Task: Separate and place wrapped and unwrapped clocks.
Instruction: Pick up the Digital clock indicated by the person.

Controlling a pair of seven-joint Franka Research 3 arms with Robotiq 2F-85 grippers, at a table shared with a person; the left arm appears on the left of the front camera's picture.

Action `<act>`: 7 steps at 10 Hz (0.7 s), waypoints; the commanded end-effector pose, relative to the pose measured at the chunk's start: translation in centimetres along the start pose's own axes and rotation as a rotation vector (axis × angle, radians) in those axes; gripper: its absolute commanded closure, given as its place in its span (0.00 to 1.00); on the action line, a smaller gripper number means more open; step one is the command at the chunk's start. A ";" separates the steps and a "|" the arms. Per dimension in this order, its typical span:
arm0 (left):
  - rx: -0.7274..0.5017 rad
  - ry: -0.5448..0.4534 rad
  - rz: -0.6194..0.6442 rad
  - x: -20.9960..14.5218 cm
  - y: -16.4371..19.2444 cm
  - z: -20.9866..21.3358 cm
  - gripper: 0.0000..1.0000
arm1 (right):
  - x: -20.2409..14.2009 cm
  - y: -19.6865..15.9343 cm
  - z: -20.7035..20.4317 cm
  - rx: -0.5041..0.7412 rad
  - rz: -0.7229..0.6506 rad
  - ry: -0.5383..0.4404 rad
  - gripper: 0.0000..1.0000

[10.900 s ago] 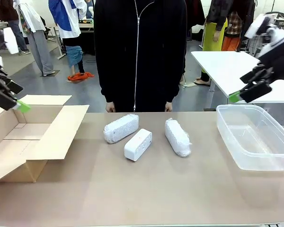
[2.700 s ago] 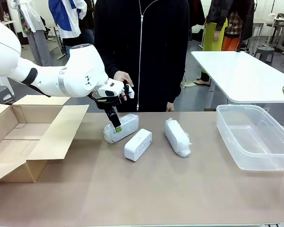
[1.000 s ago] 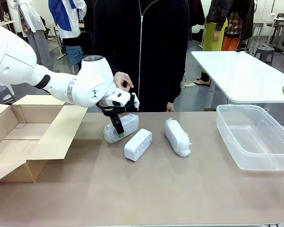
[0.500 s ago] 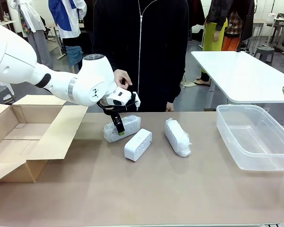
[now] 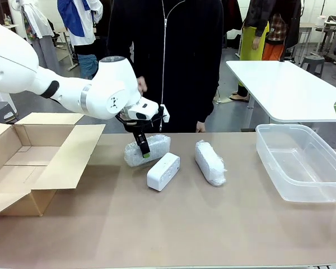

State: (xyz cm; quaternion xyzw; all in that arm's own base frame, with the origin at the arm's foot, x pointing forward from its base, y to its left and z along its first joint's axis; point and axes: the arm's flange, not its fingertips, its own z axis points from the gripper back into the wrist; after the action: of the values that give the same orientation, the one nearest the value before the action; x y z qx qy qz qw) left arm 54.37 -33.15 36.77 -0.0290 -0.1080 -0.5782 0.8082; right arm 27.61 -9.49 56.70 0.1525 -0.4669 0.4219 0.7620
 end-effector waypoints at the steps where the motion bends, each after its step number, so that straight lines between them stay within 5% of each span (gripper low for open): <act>1: -0.023 -0.020 -0.032 -0.6 -1.3 4.6 1.00 | -0.1 -0.2 -0.2 0.014 0.008 -0.014 0.00; 3: -0.013 -0.020 -0.060 -0.6 -3.1 8.4 1.00 | -0.1 -0.2 -0.2 0.014 0.008 -0.014 0.00; 4: -0.007 -0.018 -0.077 -0.7 -3.9 9.9 0.64 | -0.1 -0.2 -0.2 0.014 0.008 -0.014 0.00; 5: -0.003 -0.025 -0.097 -0.8 -4.6 11.5 0.65 | -0.1 -0.2 -0.2 0.014 0.008 -0.014 0.00; 6: -0.002 -0.039 -0.128 -0.9 -5.2 13.4 0.84 | -0.1 -0.2 -0.2 0.014 0.008 -0.014 0.00; 7: 0.009 -0.041 -0.154 -1.1 -5.7 14.8 0.65 | -0.1 -0.2 -0.2 0.014 0.008 -0.014 0.00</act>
State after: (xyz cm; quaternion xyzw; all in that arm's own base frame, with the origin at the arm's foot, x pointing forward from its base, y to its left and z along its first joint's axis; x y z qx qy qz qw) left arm 47.59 -32.76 49.88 -0.0226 -0.1245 -0.6229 0.7720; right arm 27.63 -9.48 56.68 0.1524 -0.4664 0.4219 0.7624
